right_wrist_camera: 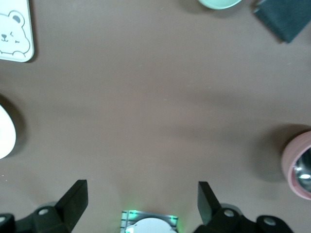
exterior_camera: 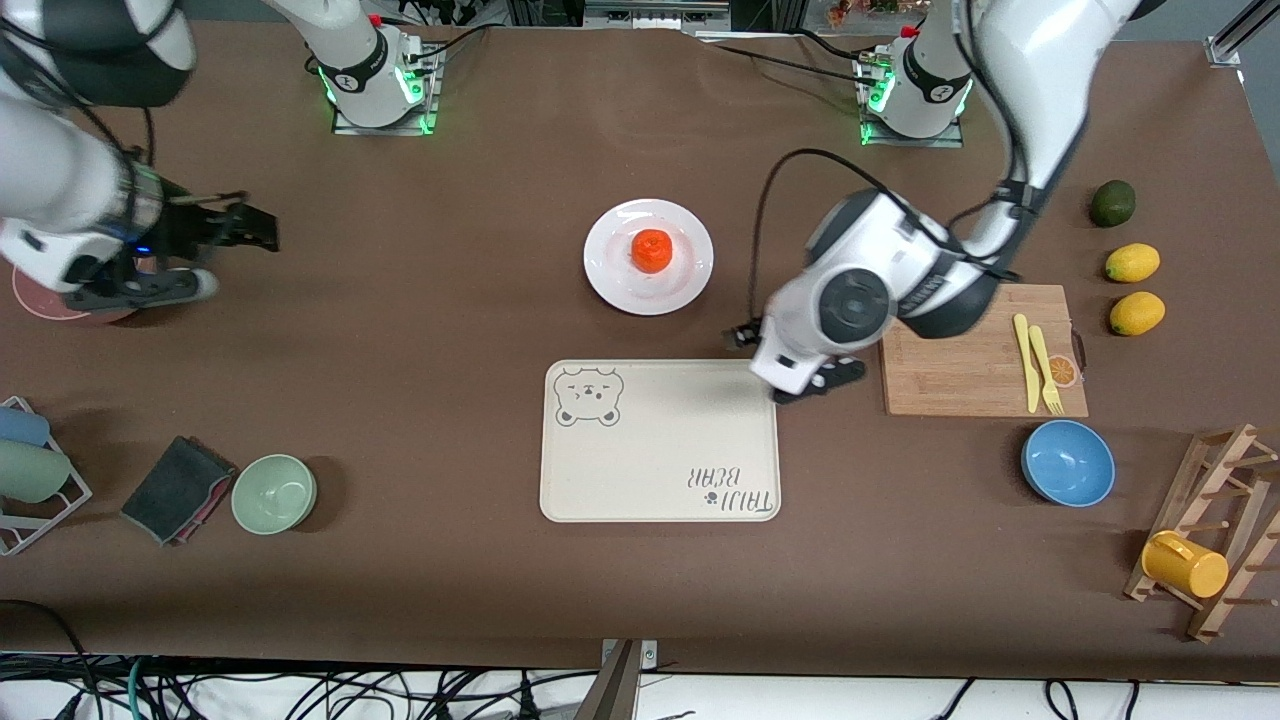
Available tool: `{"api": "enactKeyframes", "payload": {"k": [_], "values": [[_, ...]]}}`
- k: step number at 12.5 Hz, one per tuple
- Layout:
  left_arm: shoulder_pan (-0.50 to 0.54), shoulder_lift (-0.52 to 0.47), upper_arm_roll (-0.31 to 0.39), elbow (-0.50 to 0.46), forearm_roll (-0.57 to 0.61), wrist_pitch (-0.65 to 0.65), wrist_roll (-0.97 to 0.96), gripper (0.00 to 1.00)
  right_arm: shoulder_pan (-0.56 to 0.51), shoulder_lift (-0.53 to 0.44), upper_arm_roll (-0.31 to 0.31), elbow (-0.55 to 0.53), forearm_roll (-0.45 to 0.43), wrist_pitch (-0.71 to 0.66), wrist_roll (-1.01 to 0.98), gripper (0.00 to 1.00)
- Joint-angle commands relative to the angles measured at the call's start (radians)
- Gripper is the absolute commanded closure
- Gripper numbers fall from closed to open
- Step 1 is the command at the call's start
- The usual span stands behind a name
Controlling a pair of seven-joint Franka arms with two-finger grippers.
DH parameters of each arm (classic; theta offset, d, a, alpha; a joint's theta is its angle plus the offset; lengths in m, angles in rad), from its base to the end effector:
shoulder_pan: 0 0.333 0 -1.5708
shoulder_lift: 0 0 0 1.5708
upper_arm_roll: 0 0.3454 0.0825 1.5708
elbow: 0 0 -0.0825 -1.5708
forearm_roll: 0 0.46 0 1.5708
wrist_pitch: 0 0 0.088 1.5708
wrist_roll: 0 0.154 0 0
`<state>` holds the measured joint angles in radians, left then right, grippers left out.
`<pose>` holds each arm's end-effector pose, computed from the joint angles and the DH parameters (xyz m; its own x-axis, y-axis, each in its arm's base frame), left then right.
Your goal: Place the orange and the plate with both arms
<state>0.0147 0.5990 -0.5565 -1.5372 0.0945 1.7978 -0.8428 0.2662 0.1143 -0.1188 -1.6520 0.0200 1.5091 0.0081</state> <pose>0.6552 -0.3308 0.2738 0.8990 0.2939 -0.3246 0.2981 -0.9538 -0.0379 0.6267 0.0989 0.4875 0.9582 0.1326 -0.2536 0.1360 -0.9907 -0.0041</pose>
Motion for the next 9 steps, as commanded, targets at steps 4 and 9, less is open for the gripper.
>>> {"api": "enactKeyframes", "payload": {"k": [4,9], "values": [[0.282,-0.045,-0.011,-0.003,0.090,-0.077,0.449,0.00,0.074,0.174,-0.004,0.000,0.342,0.149,0.204,0.00],[0.399,-0.146,0.001,-0.003,0.090,-0.165,0.658,0.00,0.088,0.295,-0.001,-0.063,0.823,0.263,0.079,0.00]]}}
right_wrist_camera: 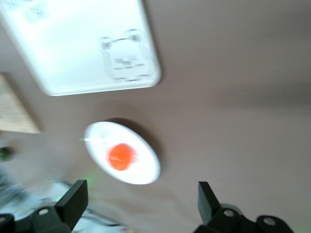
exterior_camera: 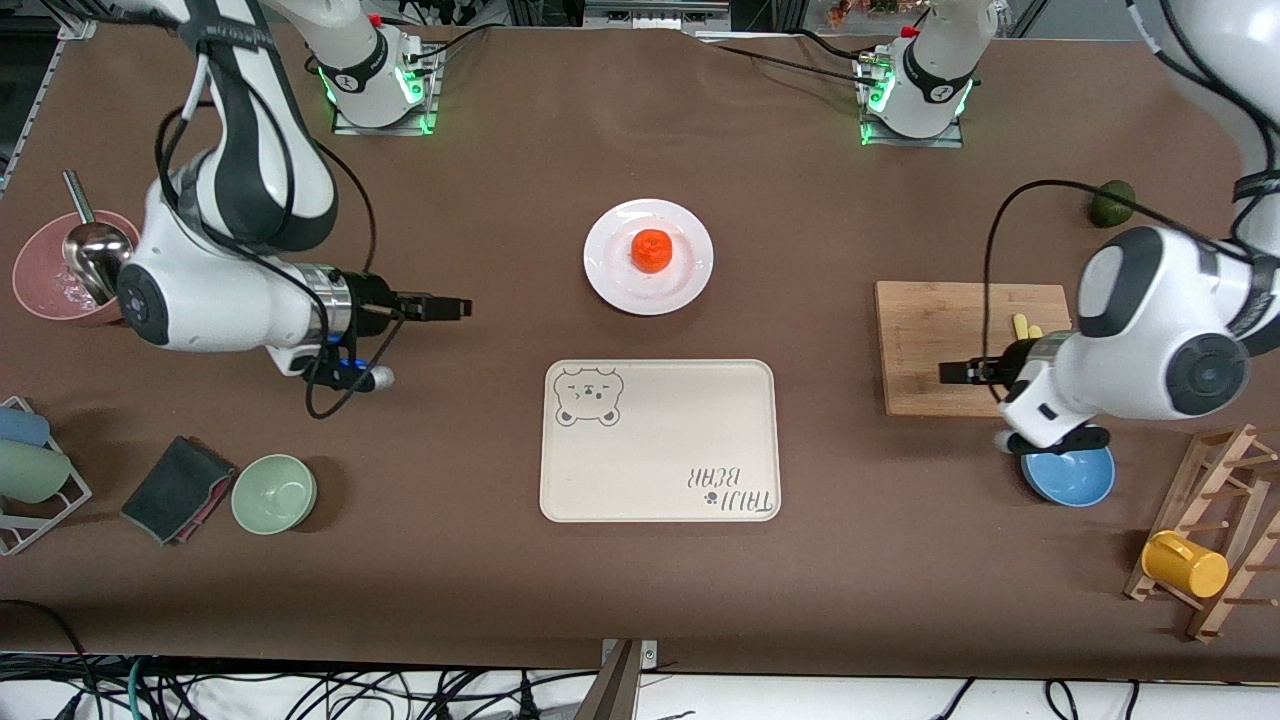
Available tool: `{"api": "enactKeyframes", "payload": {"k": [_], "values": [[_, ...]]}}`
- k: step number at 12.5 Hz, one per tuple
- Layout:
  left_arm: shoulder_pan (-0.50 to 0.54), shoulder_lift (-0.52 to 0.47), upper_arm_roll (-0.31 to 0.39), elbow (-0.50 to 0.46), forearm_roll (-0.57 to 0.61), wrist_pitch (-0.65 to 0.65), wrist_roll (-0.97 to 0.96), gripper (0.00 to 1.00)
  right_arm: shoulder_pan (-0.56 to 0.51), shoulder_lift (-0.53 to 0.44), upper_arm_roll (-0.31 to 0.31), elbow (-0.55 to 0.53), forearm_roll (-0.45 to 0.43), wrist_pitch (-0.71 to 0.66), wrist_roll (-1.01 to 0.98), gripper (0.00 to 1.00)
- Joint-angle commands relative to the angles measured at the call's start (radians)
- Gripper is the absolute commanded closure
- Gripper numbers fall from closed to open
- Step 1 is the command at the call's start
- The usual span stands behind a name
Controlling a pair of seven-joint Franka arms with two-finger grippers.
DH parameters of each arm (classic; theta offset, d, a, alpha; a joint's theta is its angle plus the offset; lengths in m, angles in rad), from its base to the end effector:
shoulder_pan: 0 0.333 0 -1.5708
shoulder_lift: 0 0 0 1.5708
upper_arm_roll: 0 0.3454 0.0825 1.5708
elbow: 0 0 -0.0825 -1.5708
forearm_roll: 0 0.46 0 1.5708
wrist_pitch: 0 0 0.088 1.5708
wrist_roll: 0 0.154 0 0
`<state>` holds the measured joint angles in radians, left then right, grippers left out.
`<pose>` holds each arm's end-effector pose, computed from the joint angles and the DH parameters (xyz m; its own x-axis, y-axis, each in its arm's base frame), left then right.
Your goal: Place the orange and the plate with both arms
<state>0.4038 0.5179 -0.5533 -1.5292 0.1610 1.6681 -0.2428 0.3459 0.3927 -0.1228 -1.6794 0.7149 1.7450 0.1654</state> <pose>0.7159 -0.0424 0.3225 0.9478 0.0621 -0.3129 0.0787 -0.9961 0.0408 0.6620 0.2483 0.3247 0.8993 -0.0514 -0.4344 -0.2770 -0.8355 -0.4746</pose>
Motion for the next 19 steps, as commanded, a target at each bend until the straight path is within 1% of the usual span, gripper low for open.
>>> {"api": "enactKeyframes", "payload": {"k": [1,2,3,4,5,6,7,8,9,10,11,12,13,14,16,18,19], "values": [[-0.011,-0.108,0.056,-0.012,0.020,-0.047,0.129,0.00,0.021,0.040,0.003,-0.058,0.183,0.030,-0.163,0.00],[-0.093,-0.158,0.161,-0.019,0.002,-0.071,0.222,0.00,0.031,0.055,0.005,-0.075,0.245,0.033,-0.240,0.00],[-0.182,-0.215,0.287,-0.023,-0.032,-0.089,0.278,0.00,0.056,0.067,0.008,-0.103,0.300,0.036,-0.301,0.00],[-0.245,-0.263,0.376,-0.025,-0.090,-0.097,0.290,0.00,0.080,0.077,0.008,-0.132,0.345,0.068,-0.363,0.00],[-0.278,-0.313,0.425,-0.025,-0.130,-0.117,0.292,0.00,0.105,0.083,0.009,-0.166,0.357,0.111,-0.447,0.00],[-0.287,-0.364,0.431,-0.026,-0.135,-0.122,0.292,0.00,0.120,0.112,0.009,-0.189,0.404,0.123,-0.558,0.00],[-0.289,-0.402,0.431,-0.022,-0.136,-0.120,0.296,0.00,0.124,0.121,0.009,-0.225,0.466,0.125,-0.655,0.00],[-0.302,-0.418,0.431,-0.013,-0.136,-0.120,0.289,0.00,0.125,0.124,0.011,-0.265,0.497,0.148,-0.744,0.00],[-0.309,-0.439,0.432,-0.014,-0.136,-0.129,0.289,0.00,0.152,0.121,0.020,-0.307,0.538,0.201,-0.795,0.00],[-0.316,-0.447,0.432,-0.012,-0.138,-0.171,0.289,0.00,0.169,0.124,0.025,-0.331,0.566,0.246,-0.835,0.00],[-0.321,-0.450,0.434,-0.014,-0.140,-0.194,0.292,0.00,0.191,0.127,0.023,-0.347,0.595,0.255,-0.871,0.00],[-0.324,-0.450,0.434,-0.017,-0.140,-0.188,0.290,0.00,0.199,0.126,0.025,-0.367,0.615,0.257,-0.874,0.00],[-0.322,-0.449,0.434,-0.020,-0.144,-0.153,0.283,0.00,0.225,0.126,0.028,-0.381,0.629,0.269,-0.874,0.00],[-0.322,-0.449,0.455,-0.020,-0.156,-0.140,0.283,0.00,0.248,0.127,0.028,-0.397,0.644,0.296,-0.876,0.00],[-0.324,-0.449,0.477,-0.023,-0.213,-0.123,0.280,0.00,0.257,0.138,0.028,-0.408,0.649,0.311,-0.909,0.01],[-0.324,-0.447,0.478,-0.026,-0.213,-0.122,0.280,0.00,0.257,0.162,0.028,-0.414,0.652,0.315,-0.958,0.01],[-0.324,-0.444,0.478,-0.025,-0.212,-0.122,0.280,0.00,0.259,0.170,0.029,-0.416,0.678,0.315,-0.984,0.04]]}}
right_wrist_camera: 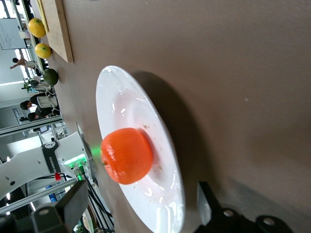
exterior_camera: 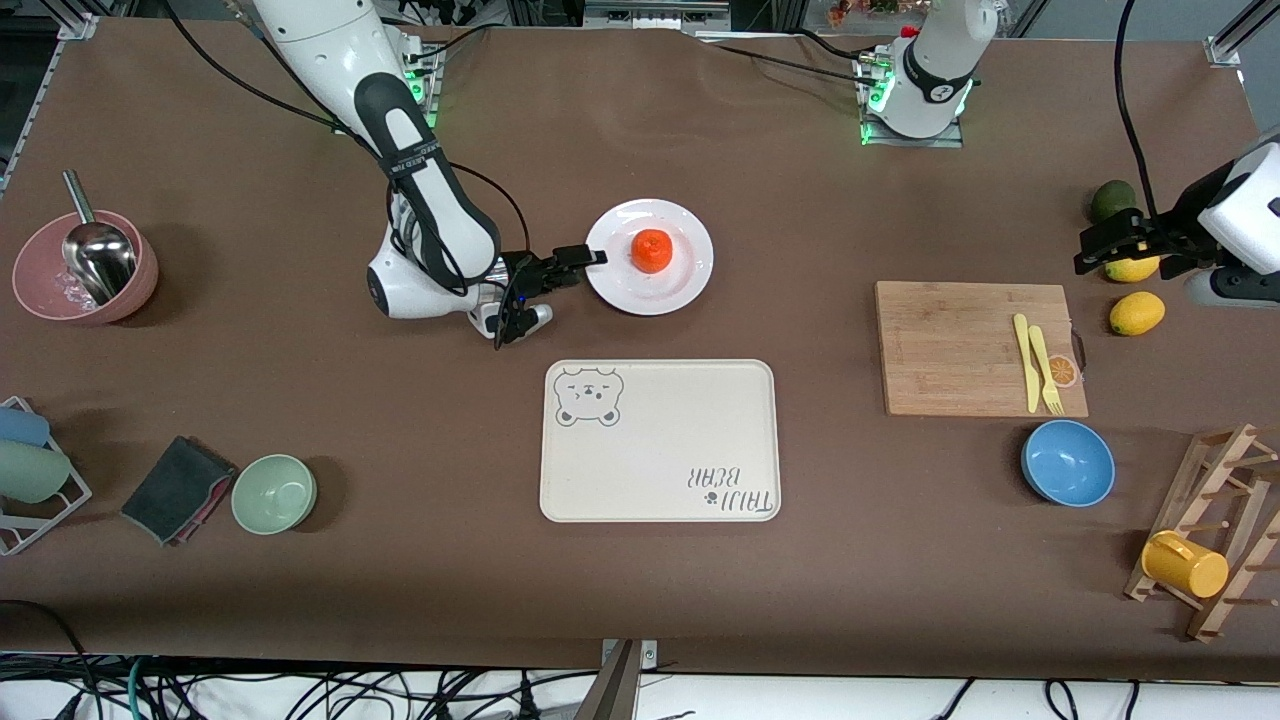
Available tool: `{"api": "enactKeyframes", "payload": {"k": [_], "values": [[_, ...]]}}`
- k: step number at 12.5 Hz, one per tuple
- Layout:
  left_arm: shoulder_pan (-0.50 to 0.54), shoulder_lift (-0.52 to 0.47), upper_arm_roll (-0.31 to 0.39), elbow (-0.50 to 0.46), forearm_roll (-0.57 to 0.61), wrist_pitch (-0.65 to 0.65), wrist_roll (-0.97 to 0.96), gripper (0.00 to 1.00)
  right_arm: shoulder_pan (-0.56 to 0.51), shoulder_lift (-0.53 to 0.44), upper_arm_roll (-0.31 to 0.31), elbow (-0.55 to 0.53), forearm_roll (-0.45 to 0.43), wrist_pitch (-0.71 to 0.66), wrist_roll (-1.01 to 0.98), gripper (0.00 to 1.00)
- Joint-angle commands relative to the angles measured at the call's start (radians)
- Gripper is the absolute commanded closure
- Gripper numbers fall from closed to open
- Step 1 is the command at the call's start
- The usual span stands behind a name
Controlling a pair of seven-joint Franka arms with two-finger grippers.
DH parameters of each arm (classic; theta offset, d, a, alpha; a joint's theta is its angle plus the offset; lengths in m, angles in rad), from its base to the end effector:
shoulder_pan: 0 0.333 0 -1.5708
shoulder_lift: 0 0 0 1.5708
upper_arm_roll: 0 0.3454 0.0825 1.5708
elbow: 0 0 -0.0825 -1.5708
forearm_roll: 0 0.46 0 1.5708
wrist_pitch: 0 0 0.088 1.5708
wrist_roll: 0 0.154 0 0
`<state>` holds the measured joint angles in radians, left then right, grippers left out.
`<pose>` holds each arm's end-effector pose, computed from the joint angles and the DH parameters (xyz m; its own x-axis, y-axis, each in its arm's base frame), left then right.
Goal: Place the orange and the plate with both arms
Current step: 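Grip the plate rim with the right gripper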
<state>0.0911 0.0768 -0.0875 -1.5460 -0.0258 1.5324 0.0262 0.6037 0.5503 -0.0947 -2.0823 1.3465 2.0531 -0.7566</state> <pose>0.6461 0.0000 0.5685 0.9957 -0.0239 -0.0891 -0.0209 -0.9992 0.0348 0.4811 0.3705 0.0789 0.9282 0.3206 -0.1890 0.0317 -0.5741 -0.8182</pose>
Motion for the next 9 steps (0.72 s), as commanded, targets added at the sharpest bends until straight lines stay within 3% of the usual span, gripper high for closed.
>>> {"api": "enactKeyframes", "payload": {"k": [1,4,6,9], "values": [[-0.011,-0.003,0.012,-0.006,-0.023,0.012,0.011,0.00,0.016,0.019,0.001,-0.015,0.077,0.007,-0.082,0.09],[-0.011,-0.003,0.011,-0.006,-0.022,0.011,0.011,0.00,0.074,0.034,0.001,-0.010,0.120,0.071,-0.084,0.26],[-0.011,-0.003,0.008,-0.006,-0.022,0.009,0.012,0.00,0.077,0.034,0.000,-0.010,0.120,0.070,-0.102,0.62],[-0.011,-0.003,0.006,-0.006,-0.022,0.009,0.014,0.00,0.077,0.039,0.000,-0.009,0.115,0.076,-0.136,0.96]]}}
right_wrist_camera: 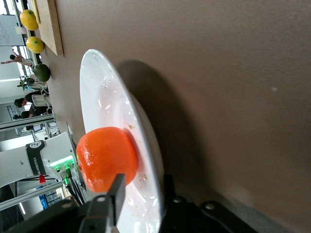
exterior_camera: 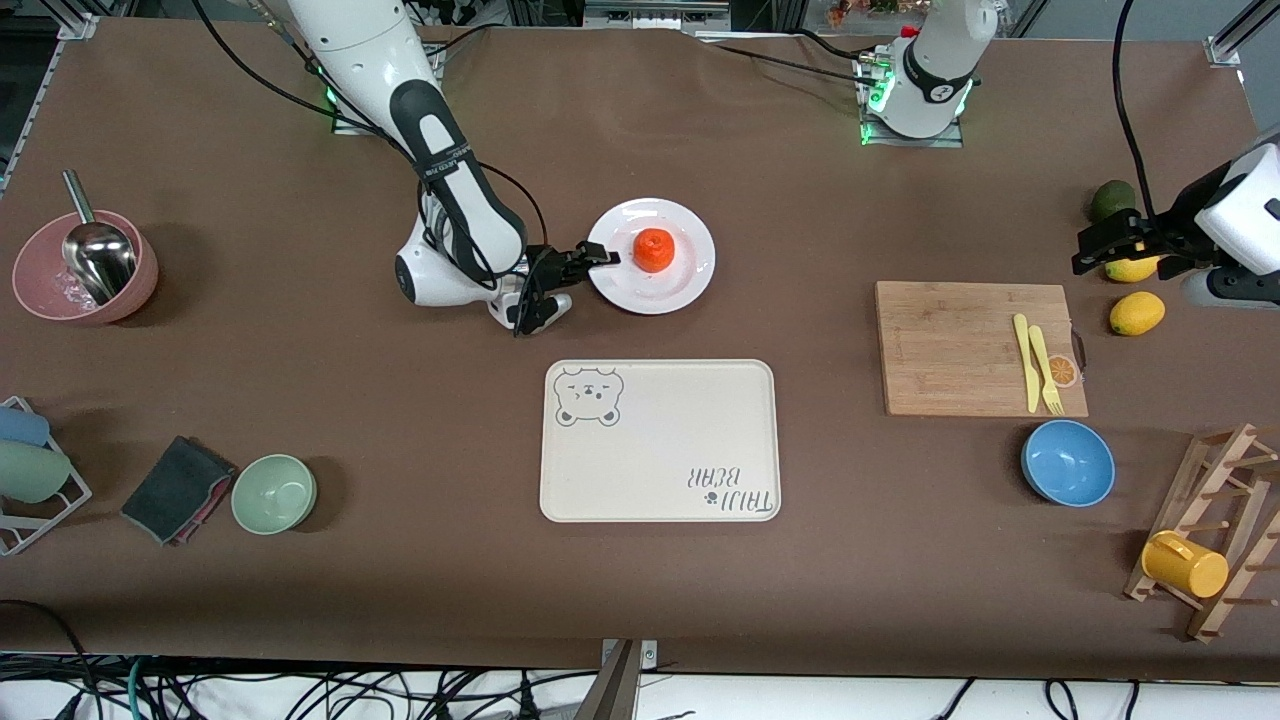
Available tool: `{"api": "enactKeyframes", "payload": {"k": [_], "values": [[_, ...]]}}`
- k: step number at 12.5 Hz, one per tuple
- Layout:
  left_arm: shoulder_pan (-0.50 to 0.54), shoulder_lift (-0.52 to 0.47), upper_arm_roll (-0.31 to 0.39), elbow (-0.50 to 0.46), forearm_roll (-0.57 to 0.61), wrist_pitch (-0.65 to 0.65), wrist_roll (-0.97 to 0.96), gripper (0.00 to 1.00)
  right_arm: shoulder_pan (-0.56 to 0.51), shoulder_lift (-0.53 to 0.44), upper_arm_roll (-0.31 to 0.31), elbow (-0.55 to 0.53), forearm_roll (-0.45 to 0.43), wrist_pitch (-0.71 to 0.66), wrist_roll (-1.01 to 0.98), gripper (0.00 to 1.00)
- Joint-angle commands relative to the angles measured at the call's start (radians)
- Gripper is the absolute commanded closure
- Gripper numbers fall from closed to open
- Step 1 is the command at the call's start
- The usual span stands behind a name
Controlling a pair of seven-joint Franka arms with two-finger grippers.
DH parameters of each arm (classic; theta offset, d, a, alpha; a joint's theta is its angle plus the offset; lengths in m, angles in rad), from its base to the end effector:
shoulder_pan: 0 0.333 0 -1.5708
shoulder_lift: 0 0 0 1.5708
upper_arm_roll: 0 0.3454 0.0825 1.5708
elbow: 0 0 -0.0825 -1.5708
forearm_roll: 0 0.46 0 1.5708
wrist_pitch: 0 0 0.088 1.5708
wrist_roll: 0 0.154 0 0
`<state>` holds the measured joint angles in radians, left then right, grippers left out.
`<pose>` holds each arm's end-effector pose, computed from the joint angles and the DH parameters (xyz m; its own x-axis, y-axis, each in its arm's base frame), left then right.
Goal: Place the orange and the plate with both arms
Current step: 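Grip the plate rim with the right gripper, then slide the plate with the right gripper onto the white tray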
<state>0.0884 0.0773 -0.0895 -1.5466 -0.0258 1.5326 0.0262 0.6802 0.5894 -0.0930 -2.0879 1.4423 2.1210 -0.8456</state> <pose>0.6462 -0.0030 0.5679 0.9955 -0.0286 -0.0900 -0.0256 -0.9991 0.0350 0.4551 0.3984 0.0531 0.9331 0.3320 -0.1384 0.0816 -0.5701 -0.8175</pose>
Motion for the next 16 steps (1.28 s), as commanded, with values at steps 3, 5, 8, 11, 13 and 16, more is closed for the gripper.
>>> {"api": "enactKeyframes", "payload": {"k": [3,5,8,11,13,16], "values": [[-0.009,-0.004,0.007,-0.007,-0.022,0.008,0.014,0.00,-0.010,0.006,-0.005,-0.004,0.018,-0.004,-0.107,1.00],[-0.009,-0.004,0.005,-0.007,-0.022,0.008,0.015,0.00,-0.013,0.001,-0.008,-0.001,0.020,-0.013,-0.104,1.00],[-0.007,-0.004,0.004,-0.007,-0.022,0.006,0.015,0.00,-0.033,-0.019,-0.057,0.008,0.023,-0.093,-0.092,1.00],[-0.007,-0.001,0.004,-0.006,-0.022,0.006,0.017,0.00,-0.068,-0.020,-0.129,0.055,0.024,-0.216,-0.089,1.00],[-0.004,0.004,0.004,-0.004,-0.022,0.011,0.017,0.00,-0.115,-0.008,-0.131,0.148,0.018,-0.225,0.009,1.00],[0.002,0.019,0.004,-0.006,-0.022,0.035,0.017,0.00,-0.152,0.111,-0.131,0.384,0.021,-0.182,0.184,1.00]]}}
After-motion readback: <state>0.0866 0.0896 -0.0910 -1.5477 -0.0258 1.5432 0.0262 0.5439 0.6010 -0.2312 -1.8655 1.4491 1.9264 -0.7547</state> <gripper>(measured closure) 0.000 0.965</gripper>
